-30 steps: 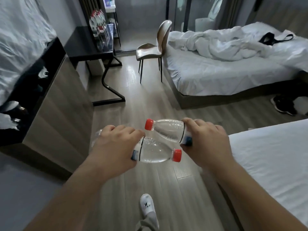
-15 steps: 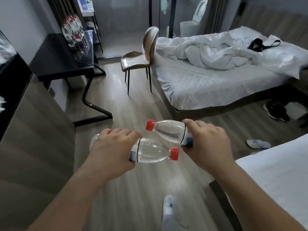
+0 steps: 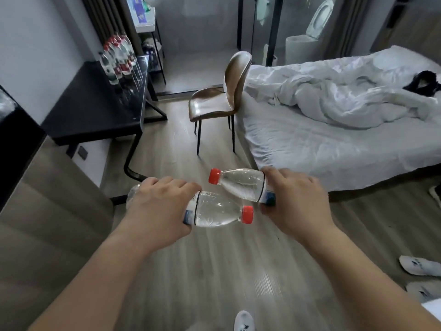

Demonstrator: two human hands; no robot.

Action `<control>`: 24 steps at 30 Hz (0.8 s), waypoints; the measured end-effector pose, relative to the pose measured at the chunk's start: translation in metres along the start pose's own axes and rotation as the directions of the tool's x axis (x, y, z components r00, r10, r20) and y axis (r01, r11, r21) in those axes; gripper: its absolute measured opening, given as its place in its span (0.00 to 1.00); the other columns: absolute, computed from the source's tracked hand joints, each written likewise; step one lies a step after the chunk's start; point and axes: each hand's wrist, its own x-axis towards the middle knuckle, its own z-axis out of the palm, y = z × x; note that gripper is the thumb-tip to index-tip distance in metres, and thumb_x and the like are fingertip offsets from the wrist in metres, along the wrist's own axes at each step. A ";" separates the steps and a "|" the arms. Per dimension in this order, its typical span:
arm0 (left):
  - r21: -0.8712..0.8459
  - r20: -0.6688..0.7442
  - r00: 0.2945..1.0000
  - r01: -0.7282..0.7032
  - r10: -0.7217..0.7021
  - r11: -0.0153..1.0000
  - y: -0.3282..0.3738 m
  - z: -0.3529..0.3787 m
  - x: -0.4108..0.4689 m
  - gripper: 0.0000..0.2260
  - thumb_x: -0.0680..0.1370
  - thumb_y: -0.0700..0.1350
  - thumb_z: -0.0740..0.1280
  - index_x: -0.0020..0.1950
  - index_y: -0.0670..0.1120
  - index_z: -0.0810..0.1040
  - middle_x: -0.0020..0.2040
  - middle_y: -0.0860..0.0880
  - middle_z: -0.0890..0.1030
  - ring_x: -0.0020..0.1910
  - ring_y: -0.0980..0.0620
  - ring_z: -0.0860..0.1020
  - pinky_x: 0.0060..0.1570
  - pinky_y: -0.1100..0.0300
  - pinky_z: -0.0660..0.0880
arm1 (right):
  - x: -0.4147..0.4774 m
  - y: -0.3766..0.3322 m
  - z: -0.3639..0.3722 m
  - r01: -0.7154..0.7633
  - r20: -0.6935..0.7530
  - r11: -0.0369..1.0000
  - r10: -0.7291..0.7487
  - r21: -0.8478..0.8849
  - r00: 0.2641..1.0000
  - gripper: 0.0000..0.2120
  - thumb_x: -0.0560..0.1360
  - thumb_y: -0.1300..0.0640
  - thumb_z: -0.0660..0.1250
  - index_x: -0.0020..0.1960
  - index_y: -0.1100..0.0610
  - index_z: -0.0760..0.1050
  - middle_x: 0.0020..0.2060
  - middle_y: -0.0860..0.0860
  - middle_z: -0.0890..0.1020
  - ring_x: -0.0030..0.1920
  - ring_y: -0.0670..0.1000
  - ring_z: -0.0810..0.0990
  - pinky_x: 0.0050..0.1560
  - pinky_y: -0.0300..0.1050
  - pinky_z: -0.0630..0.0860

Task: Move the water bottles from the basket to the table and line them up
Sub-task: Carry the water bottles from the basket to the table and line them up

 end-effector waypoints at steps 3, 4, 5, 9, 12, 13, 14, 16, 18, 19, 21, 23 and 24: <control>0.002 0.029 0.998 0.049 -0.049 0.999 -0.026 0.006 0.047 0.27 0.58 0.53 0.73 0.57 0.60 0.78 0.44 0.59 0.80 0.46 0.52 0.80 0.48 0.53 0.73 | 0.059 0.000 0.013 0.021 0.023 1.000 -0.022 0.011 0.999 0.32 0.64 0.48 0.77 0.67 0.48 0.75 0.50 0.50 0.84 0.46 0.60 0.82 0.47 0.53 0.72; 0.002 0.038 0.998 0.059 -0.059 0.998 -0.036 0.010 0.062 0.28 0.57 0.54 0.74 0.57 0.60 0.78 0.45 0.59 0.81 0.46 0.52 0.80 0.48 0.53 0.73 | 0.079 -0.002 0.019 0.026 0.023 1.000 -0.026 0.012 0.999 0.33 0.64 0.48 0.77 0.68 0.48 0.75 0.51 0.50 0.84 0.47 0.59 0.82 0.48 0.53 0.73; 0.001 0.040 0.997 0.065 -0.065 0.998 -0.047 0.014 0.077 0.28 0.57 0.54 0.74 0.58 0.60 0.78 0.45 0.59 0.81 0.47 0.52 0.80 0.48 0.54 0.73 | 0.099 -0.004 0.025 0.031 0.024 0.999 -0.031 0.010 0.999 0.33 0.64 0.47 0.77 0.68 0.47 0.75 0.51 0.49 0.84 0.47 0.59 0.82 0.49 0.53 0.73; -0.009 0.018 0.997 0.068 -0.068 0.998 -0.097 0.033 0.143 0.27 0.58 0.54 0.74 0.58 0.61 0.77 0.45 0.60 0.80 0.47 0.53 0.79 0.49 0.54 0.72 | 0.182 -0.018 0.053 0.046 0.024 0.999 -0.046 -0.006 0.999 0.30 0.67 0.45 0.74 0.68 0.45 0.73 0.51 0.47 0.83 0.49 0.58 0.82 0.51 0.55 0.74; -0.027 -0.003 0.998 0.056 -0.056 0.998 -0.141 0.044 0.198 0.27 0.57 0.53 0.74 0.56 0.60 0.78 0.42 0.59 0.79 0.43 0.53 0.79 0.46 0.55 0.72 | 0.248 -0.033 0.071 0.048 0.020 0.999 -0.048 -0.013 0.999 0.30 0.68 0.45 0.73 0.69 0.45 0.72 0.54 0.47 0.83 0.51 0.58 0.82 0.52 0.54 0.73; -0.030 0.000 0.999 0.050 -0.050 0.998 -0.156 0.045 0.217 0.27 0.56 0.53 0.74 0.56 0.59 0.79 0.42 0.59 0.79 0.42 0.52 0.79 0.46 0.54 0.73 | 0.270 -0.038 0.076 0.046 0.016 0.999 -0.045 -0.017 0.999 0.30 0.68 0.45 0.73 0.69 0.45 0.72 0.54 0.47 0.83 0.51 0.58 0.82 0.52 0.53 0.73; -0.032 0.005 0.999 0.043 -0.043 0.999 -0.171 0.046 0.234 0.27 0.56 0.53 0.74 0.56 0.59 0.78 0.42 0.59 0.79 0.42 0.52 0.79 0.46 0.54 0.73 | 0.290 -0.042 0.080 0.041 0.012 0.999 -0.041 -0.018 0.999 0.29 0.68 0.45 0.74 0.68 0.45 0.73 0.53 0.47 0.83 0.50 0.58 0.82 0.51 0.53 0.73; -0.030 0.005 1.000 0.023 -0.023 0.999 -0.199 0.046 0.269 0.27 0.57 0.53 0.73 0.56 0.59 0.78 0.43 0.59 0.79 0.44 0.53 0.79 0.48 0.53 0.74 | 0.330 -0.051 0.088 0.034 0.001 0.999 -0.034 -0.013 0.999 0.29 0.68 0.45 0.74 0.68 0.45 0.74 0.52 0.47 0.83 0.49 0.58 0.82 0.50 0.52 0.73; -0.030 0.013 1.000 0.012 -0.011 0.999 -0.224 0.045 0.302 0.28 0.57 0.54 0.74 0.57 0.59 0.77 0.44 0.59 0.79 0.44 0.52 0.79 0.48 0.53 0.74 | 0.367 -0.058 0.097 0.025 0.009 1.000 -0.025 0.003 1.000 0.29 0.68 0.44 0.74 0.68 0.45 0.74 0.53 0.47 0.84 0.49 0.58 0.83 0.50 0.52 0.73; -0.030 0.015 1.000 0.009 -0.008 1.000 -0.236 0.045 0.318 0.28 0.57 0.54 0.75 0.57 0.59 0.77 0.43 0.59 0.79 0.44 0.52 0.79 0.47 0.53 0.74 | 0.385 -0.061 0.101 0.020 0.016 1.000 -0.020 0.009 1.000 0.30 0.68 0.43 0.74 0.68 0.45 0.73 0.53 0.47 0.83 0.49 0.58 0.83 0.50 0.53 0.74; -0.024 0.015 1.000 0.007 -0.006 1.000 -0.257 0.049 0.348 0.29 0.55 0.54 0.77 0.56 0.59 0.78 0.42 0.59 0.79 0.42 0.52 0.79 0.45 0.53 0.75 | 0.420 -0.065 0.112 0.014 0.031 1.000 -0.014 0.010 0.999 0.30 0.68 0.41 0.74 0.69 0.44 0.72 0.53 0.47 0.83 0.50 0.57 0.83 0.51 0.53 0.74; -0.022 0.016 1.000 0.010 -0.010 1.000 -0.278 0.058 0.379 0.29 0.55 0.55 0.79 0.55 0.59 0.78 0.41 0.59 0.80 0.42 0.52 0.80 0.44 0.53 0.75 | 0.457 -0.069 0.127 0.017 0.043 1.000 -0.018 0.015 0.999 0.31 0.68 0.41 0.73 0.69 0.44 0.72 0.53 0.46 0.83 0.51 0.57 0.82 0.51 0.53 0.74; -0.022 0.015 1.000 0.011 -0.011 1.000 -0.288 0.064 0.396 0.30 0.54 0.55 0.79 0.55 0.59 0.79 0.41 0.59 0.80 0.41 0.52 0.80 0.44 0.53 0.76 | 0.477 -0.071 0.136 0.022 0.045 1.000 -0.023 0.022 0.999 0.31 0.68 0.41 0.73 0.69 0.44 0.72 0.53 0.46 0.83 0.51 0.57 0.82 0.51 0.53 0.74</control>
